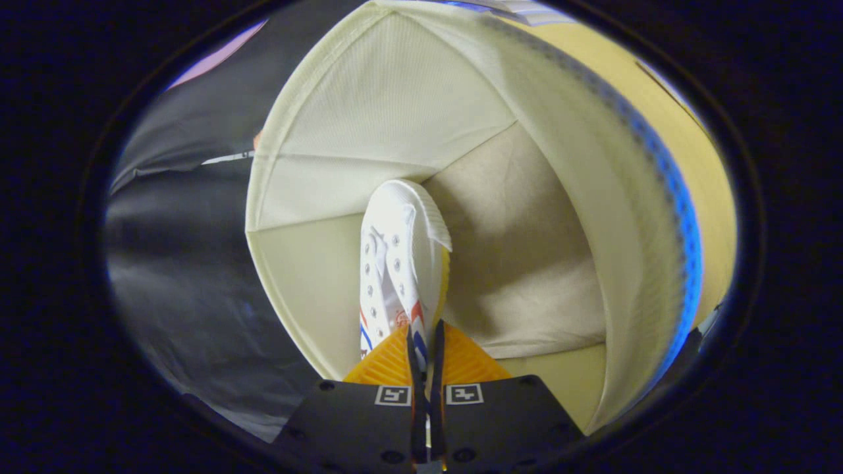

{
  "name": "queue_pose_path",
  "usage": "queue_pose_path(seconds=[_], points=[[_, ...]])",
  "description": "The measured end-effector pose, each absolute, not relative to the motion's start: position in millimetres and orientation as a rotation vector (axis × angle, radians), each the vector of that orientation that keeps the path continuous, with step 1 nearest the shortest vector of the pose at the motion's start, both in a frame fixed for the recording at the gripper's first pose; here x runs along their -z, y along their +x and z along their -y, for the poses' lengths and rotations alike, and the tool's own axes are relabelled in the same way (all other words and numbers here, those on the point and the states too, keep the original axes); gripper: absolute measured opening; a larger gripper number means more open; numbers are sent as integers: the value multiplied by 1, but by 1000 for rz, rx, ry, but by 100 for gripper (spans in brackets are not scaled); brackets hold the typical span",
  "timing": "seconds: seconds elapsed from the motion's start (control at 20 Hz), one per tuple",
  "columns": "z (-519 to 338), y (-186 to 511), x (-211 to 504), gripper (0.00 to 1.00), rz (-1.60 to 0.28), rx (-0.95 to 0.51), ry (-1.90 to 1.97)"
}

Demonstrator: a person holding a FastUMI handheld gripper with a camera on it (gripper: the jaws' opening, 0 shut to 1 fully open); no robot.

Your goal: Open the storage box then place both shoes into the box .Put the left shoe in first, then the right shoe, with the right side of both shoes facing outward in a uniform manner.

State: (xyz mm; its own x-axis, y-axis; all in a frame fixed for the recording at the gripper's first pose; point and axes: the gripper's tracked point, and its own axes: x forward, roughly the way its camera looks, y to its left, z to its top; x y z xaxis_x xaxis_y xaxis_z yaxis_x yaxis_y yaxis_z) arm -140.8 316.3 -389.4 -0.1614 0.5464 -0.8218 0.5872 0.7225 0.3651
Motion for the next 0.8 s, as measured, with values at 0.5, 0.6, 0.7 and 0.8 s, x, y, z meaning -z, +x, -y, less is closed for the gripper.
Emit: queue_pose_path(seconds=[0.5,0.6,0.7,0.8], points=[[-303,-159,405,13,-1865,86,721],[-308,-154,400,20,-1853,60,753],[-315,-150,389,40,-1861,24,807],[-313,-151,387,46,-1865,5,818]])
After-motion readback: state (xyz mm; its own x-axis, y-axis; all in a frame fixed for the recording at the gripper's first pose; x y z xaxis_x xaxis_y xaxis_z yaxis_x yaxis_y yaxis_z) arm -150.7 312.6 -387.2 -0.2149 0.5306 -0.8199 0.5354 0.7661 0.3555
